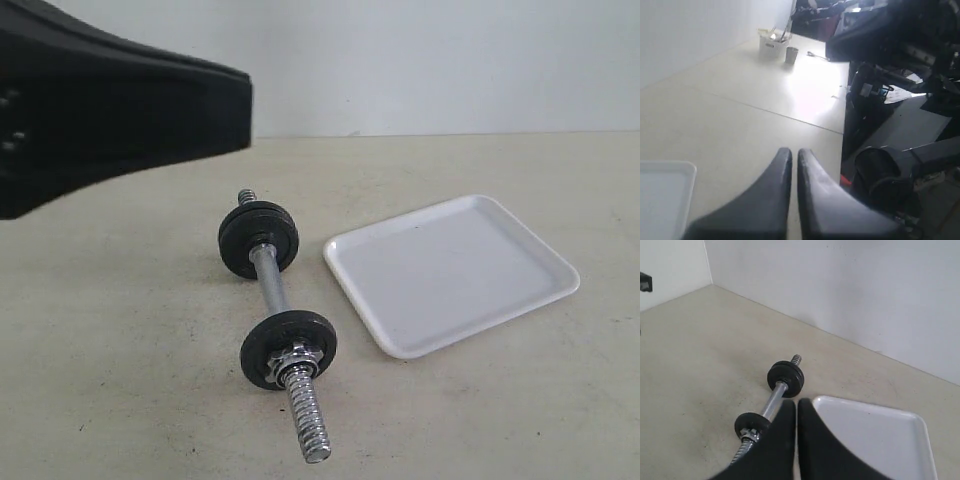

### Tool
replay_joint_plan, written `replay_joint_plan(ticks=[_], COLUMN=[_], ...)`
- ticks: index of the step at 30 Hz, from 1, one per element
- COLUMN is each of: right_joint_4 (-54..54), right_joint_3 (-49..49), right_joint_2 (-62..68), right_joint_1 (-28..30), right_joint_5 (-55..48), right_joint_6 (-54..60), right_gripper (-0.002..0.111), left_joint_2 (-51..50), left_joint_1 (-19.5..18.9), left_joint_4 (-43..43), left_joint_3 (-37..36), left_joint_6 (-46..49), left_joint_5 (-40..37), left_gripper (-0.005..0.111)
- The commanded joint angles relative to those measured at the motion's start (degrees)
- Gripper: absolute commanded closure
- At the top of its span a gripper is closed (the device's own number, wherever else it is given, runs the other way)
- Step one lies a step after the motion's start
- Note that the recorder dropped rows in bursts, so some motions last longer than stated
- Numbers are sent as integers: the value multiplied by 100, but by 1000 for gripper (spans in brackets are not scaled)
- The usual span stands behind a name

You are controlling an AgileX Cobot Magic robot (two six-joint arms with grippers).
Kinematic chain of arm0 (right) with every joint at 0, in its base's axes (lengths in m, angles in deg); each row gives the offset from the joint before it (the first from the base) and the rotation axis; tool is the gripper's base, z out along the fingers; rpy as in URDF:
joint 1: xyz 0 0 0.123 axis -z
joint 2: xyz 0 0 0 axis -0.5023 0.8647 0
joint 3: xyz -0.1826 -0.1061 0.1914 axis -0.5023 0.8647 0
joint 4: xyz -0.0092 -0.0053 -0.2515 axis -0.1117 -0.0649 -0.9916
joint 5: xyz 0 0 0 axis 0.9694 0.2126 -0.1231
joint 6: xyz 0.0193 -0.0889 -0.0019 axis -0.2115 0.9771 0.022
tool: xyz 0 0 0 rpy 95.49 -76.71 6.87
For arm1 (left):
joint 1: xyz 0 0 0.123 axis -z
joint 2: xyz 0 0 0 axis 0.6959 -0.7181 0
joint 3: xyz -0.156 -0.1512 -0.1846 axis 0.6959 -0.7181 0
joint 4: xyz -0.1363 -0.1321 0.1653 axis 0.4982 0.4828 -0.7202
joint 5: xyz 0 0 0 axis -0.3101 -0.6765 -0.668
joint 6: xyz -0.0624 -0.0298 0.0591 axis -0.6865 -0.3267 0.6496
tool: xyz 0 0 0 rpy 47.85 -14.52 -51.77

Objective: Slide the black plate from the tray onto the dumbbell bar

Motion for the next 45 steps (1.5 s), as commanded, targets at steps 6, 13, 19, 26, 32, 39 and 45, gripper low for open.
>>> replay_joint_plan(ticks=[6, 13, 19, 26, 32, 39, 45], right_joint_4=[-60, -2, 166, 46, 58, 164, 399], right_joint_3=[804, 933, 933, 945, 1419, 2675, 3773], right_joint_2=[-1774, -2422, -2692, -2692, -2692, -2692, -2692], right_joint_1=[6, 6, 6, 6, 6, 6, 6], right_joint_5=[-723, -864, -1298, -572, 290, 1745, 2891], right_joint_6=[-636, -1118, -1154, -1104, -945, -1184, -2120], right_gripper=[109, 109, 109, 109, 109, 109, 109], left_joint_2=[2069, 3770, 5030, 5389, 5343, 5343, 5343], left_joint_1=[-7, -7, -7, -7, -7, -7, -7], left_joint_4=[-63, -28, 136, 105, -144, 136, 136], left_joint_3=[-569, -1408, -1990, -2696, -3460, -3973, -3995], left_joint_6=[-609, -954, -1293, -1292, -1239, -1262, -1262], left_joint_5=[310, 10, -439, -2062, -3251, -4062, -4385], left_gripper=[102, 102, 102, 102, 102, 102, 102])
